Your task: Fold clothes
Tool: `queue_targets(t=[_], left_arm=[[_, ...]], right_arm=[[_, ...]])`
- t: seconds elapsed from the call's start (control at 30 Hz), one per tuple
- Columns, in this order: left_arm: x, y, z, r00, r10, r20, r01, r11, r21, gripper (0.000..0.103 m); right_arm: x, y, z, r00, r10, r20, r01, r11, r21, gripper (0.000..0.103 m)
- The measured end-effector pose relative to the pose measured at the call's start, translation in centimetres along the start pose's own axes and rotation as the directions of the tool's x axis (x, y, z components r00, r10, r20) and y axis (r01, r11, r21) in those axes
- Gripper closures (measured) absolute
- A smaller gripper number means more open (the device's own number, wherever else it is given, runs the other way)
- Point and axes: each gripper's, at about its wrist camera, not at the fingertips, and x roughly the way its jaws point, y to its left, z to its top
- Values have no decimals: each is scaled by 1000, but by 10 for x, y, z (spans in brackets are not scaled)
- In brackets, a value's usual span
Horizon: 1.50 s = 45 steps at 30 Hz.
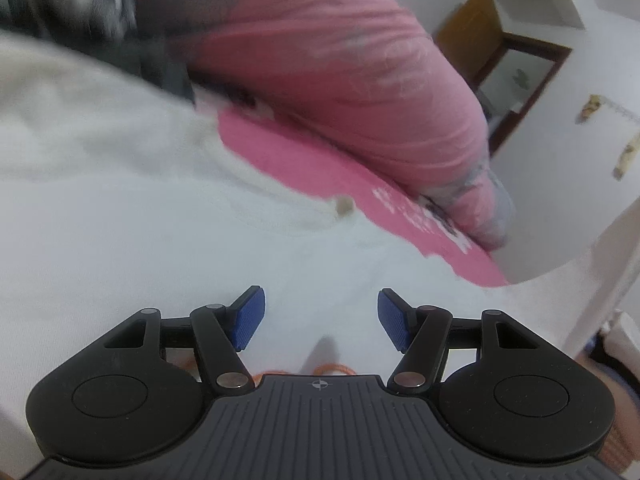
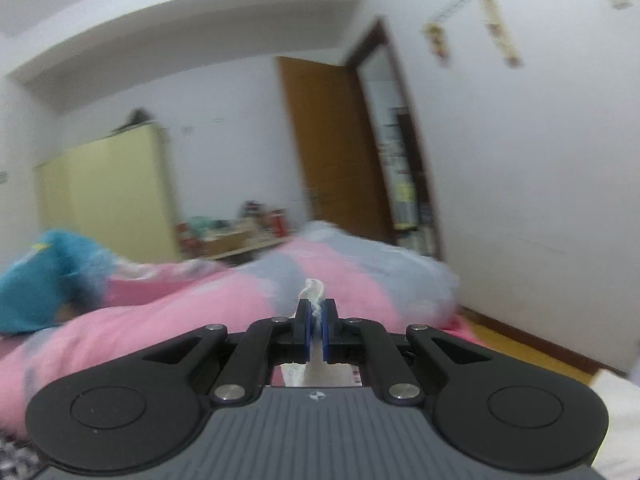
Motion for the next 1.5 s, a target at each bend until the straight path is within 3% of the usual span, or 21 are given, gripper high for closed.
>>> queue_targets(t=[0.1, 0.2, 0.3, 0.37, 0.47, 0.53, 0.6, 0.63, 0.7, 0.73, 0.8, 0.9, 1.03, 1.1, 1.17, 1.27, 1.33, 1.43, 1.5], left_arm=[[-49, -5, 18, 999, 48, 24, -49, 998, 38, 39], [-118, 11, 33, 993, 86, 76, -88, 996, 28, 36], [-187, 41, 32, 983, 128, 131, -131, 991, 13, 34], [-223, 58, 28, 976, 168, 141, -168, 986, -12, 33], [-263, 81, 16, 963, 235, 134, -231, 972, -45, 32], [-272, 91, 5, 959, 258, 114, -251, 965, -78, 32], [-280, 102, -6, 955, 280, 94, -270, 956, -111, 31], [-279, 105, -11, 958, 276, 84, -264, 956, -132, 31], [-272, 107, -19, 959, 273, 72, -259, 953, -156, 31], [-266, 107, -22, 961, 270, 57, -259, 954, -154, 31], [-253, 106, -23, 964, 264, 35, -257, 957, -135, 31], [-234, 103, -18, 967, 256, 13, -254, 963, -87, 31], [-200, 99, -4, 969, 247, -24, -248, 967, -61, 31], [-181, 93, 3, 969, 241, -46, -243, 969, -46, 31], [-158, 86, 11, 970, 231, -75, -233, 972, -25, 31], [-128, 78, 19, 965, 240, -107, -243, 970, -10, 34], [-113, 77, 22, 955, 274, -115, -278, 960, -17, 38], [-94, 75, 24, 935, 333, -118, -338, 941, -23, 43], [-89, 73, 23, 932, 347, -105, -352, 935, -31, 44]], right_arm=[[-13, 52, 1, 993, 117, -26, -118, 993, -25, 99], [-19, 110, -7, 966, 246, -77, -249, 968, -36, 99], [-21, 174, -24, 920, 367, -135, -376, 925, -47, 99], [-21, 218, -43, 878, 444, -179, -458, 887, -49, 99], [-14, 290, -95, 799, 533, -278, -563, 826, -34, 96], [-4, 334, -147, 727, 577, -373, -618, 786, 13, 91], [3, 367, -206, 639, 598, -484, -653, 754, 68, 41], [6, 379, -236, 595, 593, -543, -663, 744, 85, 37], [11, 401, -297, 497, 574, -650, -678, 725, 122, 39], [12, 397, -306, 473, 581, -663, -670, 725, 159, 40], [11, 375, -311, 444, 608, -658, -640, 729, 243, 40], [-1, 313, -270, 501, 676, -541, -617, 717, 324, 38], [-23, 210, -219, 693, 606, -390, -530, 795, 293, 38], [-30, 162, -213, 769, 533, -352, -450, 843, 293, 38], [-34, 116, -219, 824, 462, -328, -358, 874, 329, 38], [-30, 62, -240, 878, 348, -329, -218, 902, 372, 45], [-23, 39, -252, 898, 245, -366, -114, 932, 345, 55], [-18, 10, -264, 900, 166, -403, -36, 950, 311, 56], [-13, 1, -271, 889, 173, -423, -36, 949, 314, 56]])
